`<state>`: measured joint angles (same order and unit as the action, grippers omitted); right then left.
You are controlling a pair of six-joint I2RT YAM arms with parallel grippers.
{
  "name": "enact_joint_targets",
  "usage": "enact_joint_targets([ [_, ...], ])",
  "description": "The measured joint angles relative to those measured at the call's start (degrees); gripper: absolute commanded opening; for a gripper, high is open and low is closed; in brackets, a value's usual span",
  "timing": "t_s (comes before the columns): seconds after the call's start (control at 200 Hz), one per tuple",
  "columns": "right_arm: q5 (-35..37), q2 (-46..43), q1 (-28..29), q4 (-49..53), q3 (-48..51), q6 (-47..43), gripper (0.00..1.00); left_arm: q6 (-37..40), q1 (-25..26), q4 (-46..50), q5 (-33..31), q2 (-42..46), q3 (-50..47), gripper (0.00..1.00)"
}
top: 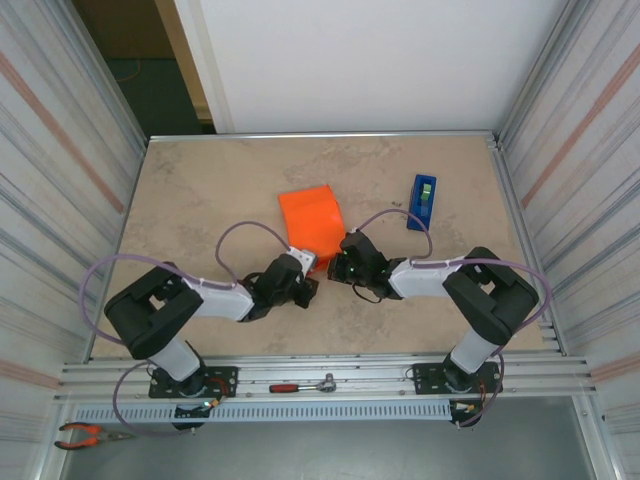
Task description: Wrap the gift box in paper
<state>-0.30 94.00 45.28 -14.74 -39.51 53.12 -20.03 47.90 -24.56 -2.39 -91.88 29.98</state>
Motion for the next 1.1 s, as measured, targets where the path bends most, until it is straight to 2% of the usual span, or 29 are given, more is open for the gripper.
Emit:
enact_joint_targets([
  [0.175,0.2,-4.7,0.0,0.2,2.6,0.0,0.0,1.0,-2.2,0.1,-4.4,-0.2,2.1,0.13],
  [0.401,0.2,-6.8,0.2,-0.3,6.3,0.0,0.0,2.0,-2.2,0.5,-5.0,-0.1,3.5,0.13],
  [0.882,0.3,5.0,1.8,-9.0,1.5,0.0,0.0,3.0,-2.9,2.6,-4.5,0.3,4.4,0.12],
  [1.102,0.0,6.0,-0.8,-10.2,-0.8,-0.9,0.0,4.8,-5.6,9.1,0.6,8.6,6.1,0.12],
])
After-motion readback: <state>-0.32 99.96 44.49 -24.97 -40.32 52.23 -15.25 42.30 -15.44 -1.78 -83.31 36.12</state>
